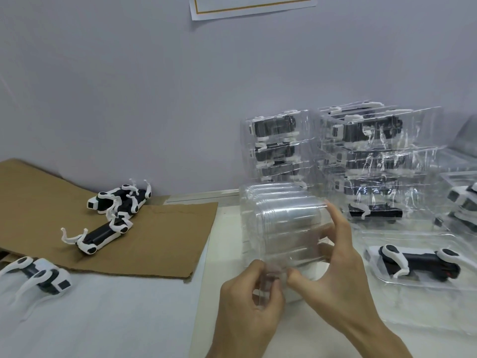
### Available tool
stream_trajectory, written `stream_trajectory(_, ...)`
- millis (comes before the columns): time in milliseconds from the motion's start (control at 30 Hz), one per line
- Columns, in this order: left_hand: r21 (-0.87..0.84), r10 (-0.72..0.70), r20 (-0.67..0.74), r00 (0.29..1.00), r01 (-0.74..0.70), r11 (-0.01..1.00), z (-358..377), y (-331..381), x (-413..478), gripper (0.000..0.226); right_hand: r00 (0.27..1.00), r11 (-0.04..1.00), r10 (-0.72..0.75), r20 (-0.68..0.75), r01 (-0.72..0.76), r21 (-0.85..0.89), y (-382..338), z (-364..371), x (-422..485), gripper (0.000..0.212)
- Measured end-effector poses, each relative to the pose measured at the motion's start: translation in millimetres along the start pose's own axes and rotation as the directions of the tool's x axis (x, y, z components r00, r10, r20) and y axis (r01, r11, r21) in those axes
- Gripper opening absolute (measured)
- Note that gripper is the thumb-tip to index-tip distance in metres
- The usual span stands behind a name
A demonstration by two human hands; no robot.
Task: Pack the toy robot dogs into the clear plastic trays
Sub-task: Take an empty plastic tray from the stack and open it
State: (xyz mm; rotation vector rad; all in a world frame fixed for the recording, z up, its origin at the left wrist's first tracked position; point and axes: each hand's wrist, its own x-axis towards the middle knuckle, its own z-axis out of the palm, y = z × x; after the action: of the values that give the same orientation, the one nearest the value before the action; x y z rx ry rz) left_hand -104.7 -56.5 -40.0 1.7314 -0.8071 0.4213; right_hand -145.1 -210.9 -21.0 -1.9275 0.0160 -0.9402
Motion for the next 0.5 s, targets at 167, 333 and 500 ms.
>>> stream_trajectory(167, -0.049, -0.111, -0.09, 0.99, 0.107, 0.993, -11.0, -5.6, 0.3, 0.013, 0.995, 0.999, 0.051, -0.081, -0.049, 0.016, 8.4, -10.0, 4.6, 0.104)
stream_trajectory(333, -0.598, -0.481, -0.169, 0.86, 0.298, 0.744, -28.6, -19.4, 22.2, 0.023, 0.952, 0.953, 0.221, -0.211, -0.165, 0.254, 13.2, -20.0, 11.8, 0.088)
stream_trajectory(500, -0.923, -0.755, 0.023, 0.655, 0.304, 0.235, -57.6, -48.1, 34.5, 0.026, 0.942, 0.876, 0.304, -0.142, -0.218, 0.429, 7.7, -16.9, 13.9, 0.037)
